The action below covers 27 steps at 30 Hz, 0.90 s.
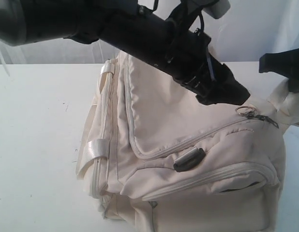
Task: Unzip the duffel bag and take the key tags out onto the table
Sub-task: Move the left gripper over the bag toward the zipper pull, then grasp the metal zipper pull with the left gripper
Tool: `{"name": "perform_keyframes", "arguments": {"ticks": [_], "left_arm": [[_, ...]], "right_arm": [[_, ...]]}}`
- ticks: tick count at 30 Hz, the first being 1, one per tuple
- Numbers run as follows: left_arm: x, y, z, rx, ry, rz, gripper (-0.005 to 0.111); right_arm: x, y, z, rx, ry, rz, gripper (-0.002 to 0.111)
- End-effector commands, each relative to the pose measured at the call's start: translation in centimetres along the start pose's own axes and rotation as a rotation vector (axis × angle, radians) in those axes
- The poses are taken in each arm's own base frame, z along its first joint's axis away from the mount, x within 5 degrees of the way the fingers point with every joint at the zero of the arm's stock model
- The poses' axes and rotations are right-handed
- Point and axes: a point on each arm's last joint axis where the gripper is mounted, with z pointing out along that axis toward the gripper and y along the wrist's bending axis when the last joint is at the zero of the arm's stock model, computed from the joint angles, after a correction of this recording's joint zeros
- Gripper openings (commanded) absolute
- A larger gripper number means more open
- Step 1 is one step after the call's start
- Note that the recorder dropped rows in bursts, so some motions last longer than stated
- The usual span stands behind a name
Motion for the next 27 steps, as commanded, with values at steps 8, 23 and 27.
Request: {"name": "perform_keyframes", "arguments": {"ticks": [8,23,27], "left_arm": [[1.6,1.2,3.1,-0.014,-0.006,-0.548,0.080],[3.1,1.1,4.9,0.086,0.049,-0.708,0.072],[3.1,1.1,5.2,0.110,0.029,-0.724,0.067]], "right_arm": [[-0.8,-0.2,-1.1,-0.016,-0.104,0.003,0.000],[-0.8,-0.2,-1.1,-0.007,-0.107,-0.004,0.000],[-0.8,-0.3,-1.1,-0.006,-0.106,-0.004,0.000]]}}
